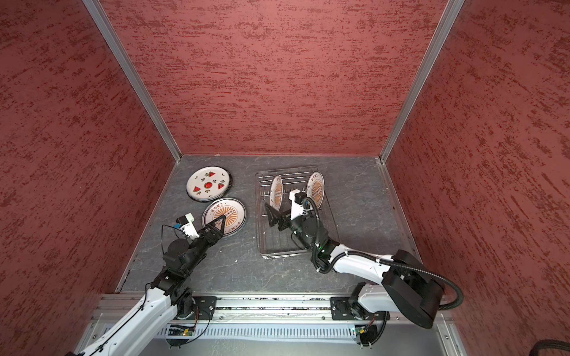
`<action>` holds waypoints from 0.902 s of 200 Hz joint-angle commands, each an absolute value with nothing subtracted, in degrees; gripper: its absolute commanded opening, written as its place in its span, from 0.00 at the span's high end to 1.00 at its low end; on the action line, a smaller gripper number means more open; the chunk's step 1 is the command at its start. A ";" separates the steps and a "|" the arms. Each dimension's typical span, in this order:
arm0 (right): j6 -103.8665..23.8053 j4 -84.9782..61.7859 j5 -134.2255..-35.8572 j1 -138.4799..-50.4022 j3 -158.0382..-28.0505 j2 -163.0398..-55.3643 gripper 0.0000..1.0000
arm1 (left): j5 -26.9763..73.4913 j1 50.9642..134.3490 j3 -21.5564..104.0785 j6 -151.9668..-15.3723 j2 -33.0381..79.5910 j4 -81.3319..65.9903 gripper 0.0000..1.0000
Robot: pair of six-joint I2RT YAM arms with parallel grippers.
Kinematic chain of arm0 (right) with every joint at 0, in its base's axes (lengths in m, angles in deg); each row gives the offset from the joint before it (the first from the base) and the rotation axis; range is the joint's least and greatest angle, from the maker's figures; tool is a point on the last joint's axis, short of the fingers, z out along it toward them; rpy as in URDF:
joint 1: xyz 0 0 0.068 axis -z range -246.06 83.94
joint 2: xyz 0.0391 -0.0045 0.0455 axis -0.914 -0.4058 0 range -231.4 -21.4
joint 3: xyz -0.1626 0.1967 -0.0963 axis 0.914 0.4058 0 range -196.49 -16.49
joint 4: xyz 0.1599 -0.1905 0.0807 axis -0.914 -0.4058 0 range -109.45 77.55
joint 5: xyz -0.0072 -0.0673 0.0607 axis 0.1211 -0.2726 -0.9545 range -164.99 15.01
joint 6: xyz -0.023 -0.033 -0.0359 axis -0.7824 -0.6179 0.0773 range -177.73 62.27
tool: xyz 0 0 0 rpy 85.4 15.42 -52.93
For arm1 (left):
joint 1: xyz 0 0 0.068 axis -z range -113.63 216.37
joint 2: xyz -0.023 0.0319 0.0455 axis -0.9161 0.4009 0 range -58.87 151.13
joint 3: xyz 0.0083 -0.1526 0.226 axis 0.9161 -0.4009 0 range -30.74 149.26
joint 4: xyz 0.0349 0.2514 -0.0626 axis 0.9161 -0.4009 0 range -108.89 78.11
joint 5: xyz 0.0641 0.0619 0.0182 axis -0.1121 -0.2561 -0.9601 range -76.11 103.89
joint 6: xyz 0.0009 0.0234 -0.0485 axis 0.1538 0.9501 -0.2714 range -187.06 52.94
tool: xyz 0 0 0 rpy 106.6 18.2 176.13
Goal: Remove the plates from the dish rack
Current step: 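Open the left gripper and draw back while the right gripper reaches into the rack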
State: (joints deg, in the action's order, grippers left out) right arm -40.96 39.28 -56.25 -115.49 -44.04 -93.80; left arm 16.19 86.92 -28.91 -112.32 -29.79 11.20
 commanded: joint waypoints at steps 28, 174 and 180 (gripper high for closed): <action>-38.31 36.07 -32.99 -115.36 -45.85 -91.39 0.01 | 26.06 92.03 -28.45 -103.45 -24.25 27.75 0.00; -34.91 7.71 -50.62 -109.56 -64.60 -103.57 0.05 | 23.73 102.03 -24.85 -96.48 -17.71 29.48 0.01; -34.47 6.92 -51.54 -109.04 -65.25 -104.13 0.07 | 23.67 102.20 -24.98 -96.38 -17.73 29.61 0.01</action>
State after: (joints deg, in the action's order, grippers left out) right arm -36.12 11.98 -46.35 -110.81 -61.72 -102.09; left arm 25.35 101.57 -26.44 -98.29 -17.00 30.54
